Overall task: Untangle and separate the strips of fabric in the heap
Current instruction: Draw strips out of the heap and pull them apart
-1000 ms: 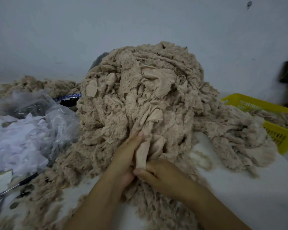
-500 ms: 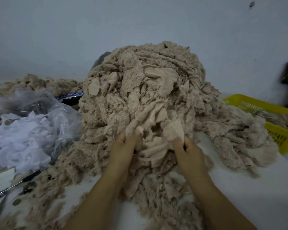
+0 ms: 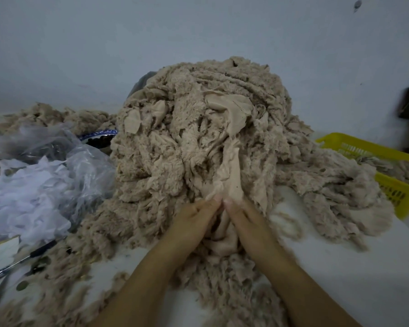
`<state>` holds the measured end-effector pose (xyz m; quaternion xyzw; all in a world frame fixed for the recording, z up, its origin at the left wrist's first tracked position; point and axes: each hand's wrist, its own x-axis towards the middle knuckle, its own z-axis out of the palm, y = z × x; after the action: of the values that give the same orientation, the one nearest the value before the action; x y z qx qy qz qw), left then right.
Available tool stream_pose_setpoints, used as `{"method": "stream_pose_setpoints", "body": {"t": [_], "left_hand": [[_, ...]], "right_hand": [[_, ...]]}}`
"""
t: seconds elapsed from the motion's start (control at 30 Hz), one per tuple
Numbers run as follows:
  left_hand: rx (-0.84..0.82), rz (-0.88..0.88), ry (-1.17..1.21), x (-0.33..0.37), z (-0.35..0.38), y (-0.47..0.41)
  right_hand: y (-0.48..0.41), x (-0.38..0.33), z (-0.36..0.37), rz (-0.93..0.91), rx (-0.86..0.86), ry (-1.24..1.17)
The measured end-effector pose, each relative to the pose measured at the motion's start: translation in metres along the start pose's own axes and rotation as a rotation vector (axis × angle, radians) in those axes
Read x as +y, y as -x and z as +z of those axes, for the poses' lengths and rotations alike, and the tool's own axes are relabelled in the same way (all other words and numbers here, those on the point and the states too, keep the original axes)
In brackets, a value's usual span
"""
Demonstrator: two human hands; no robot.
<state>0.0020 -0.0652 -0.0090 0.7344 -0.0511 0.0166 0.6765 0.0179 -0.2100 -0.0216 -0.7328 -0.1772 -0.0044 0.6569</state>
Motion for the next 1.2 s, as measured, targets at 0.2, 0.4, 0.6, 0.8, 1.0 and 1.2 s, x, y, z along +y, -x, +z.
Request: {"method": "stream_pose_setpoints", "body": {"t": [0.2,0.4,0.6,0.8,1.0,1.2], "left_hand": [[0.245,0.122,-0.068,0.002,0.013,-0.005],[-0.051,0.052,-0.303,0.000,0.002,-0.005],[0.124,0.058,-0.275,0.000,-0.006,-0.010],[0.169,0.083,-0.137,0.002,0.005,-0.003],[0.377,-0.011,0.201,0.011,-0.002,-0.004],[0.518,-0.235,0.946,0.019,-0.045,-0.017]], "right_hand": [[-0.008,0.001,0.000,0.048,0.181,-0.114],[-0.015,0.000,-0.008,0.148,0.324,-0.381],[-0.019,-0.004,-0.018,0.133,0.384,-0.517],[-0.009,-0.002,-0.001,0.099,0.070,-0.067],[-0.009,-0.015,-0.009,0.194,0.183,-0.155],[-0.013,-0.019,-0.032,0.247,0.161,-0.516]]}}
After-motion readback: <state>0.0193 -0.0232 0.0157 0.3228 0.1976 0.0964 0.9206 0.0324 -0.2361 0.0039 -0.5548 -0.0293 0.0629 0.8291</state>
